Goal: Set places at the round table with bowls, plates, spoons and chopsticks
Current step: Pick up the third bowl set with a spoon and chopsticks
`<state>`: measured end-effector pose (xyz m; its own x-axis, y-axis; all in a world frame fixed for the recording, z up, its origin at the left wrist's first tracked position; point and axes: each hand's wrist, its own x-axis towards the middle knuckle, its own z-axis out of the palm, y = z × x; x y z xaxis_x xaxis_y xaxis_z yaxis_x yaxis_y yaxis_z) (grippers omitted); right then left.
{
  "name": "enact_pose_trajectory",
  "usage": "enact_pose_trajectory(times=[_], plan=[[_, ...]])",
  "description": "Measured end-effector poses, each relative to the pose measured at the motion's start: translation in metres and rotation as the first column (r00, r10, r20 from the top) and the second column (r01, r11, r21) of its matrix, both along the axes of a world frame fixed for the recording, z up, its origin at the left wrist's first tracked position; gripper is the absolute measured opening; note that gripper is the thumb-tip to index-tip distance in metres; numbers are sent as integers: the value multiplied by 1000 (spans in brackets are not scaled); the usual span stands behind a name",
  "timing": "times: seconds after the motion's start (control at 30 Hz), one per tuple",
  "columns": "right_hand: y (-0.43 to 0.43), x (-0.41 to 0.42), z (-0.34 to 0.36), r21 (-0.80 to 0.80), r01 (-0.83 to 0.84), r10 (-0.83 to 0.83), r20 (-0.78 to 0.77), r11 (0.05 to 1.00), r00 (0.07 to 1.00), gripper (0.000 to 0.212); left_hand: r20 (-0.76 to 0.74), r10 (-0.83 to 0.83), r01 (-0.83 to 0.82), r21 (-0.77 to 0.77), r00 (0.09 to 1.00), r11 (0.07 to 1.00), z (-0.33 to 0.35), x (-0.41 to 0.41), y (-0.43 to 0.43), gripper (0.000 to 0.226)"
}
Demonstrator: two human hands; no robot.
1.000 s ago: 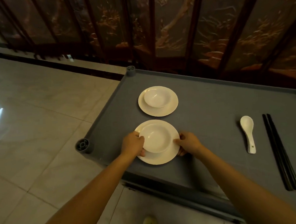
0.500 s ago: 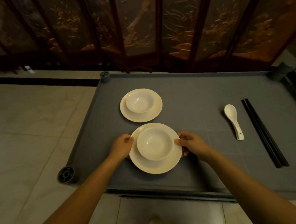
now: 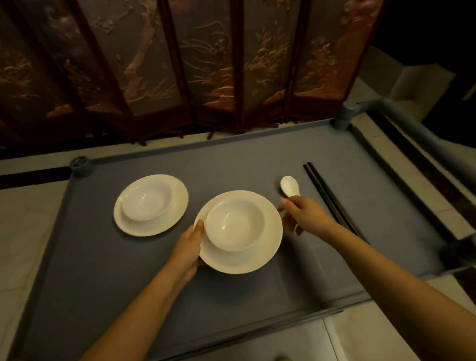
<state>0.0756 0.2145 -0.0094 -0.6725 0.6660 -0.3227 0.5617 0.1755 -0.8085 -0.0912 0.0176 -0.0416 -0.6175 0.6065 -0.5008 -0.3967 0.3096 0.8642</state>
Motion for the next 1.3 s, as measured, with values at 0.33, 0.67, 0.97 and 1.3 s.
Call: enact_pose_trajectory(times=[0.33, 0.67, 0.97, 1.3], plan=[[50, -6, -41, 402, -47, -128, 396, 915, 909, 44, 14, 18, -18, 3, 1000, 1000, 1, 15, 40, 37], [63, 9, -31, 470, 67, -196, 231, 880, 953, 25, 14, 41, -41, -12, 999, 999, 5, 20, 56, 38], [110, 79, -37, 327, 140, -259, 356, 934, 898, 25, 12, 28, -28, 7, 1000, 1000, 10, 32, 81, 36], [114, 71, -45, 343, -108, -105, 546, 933, 831, 28, 6, 4, -4, 10, 1000, 1000, 14, 45, 96, 36]])
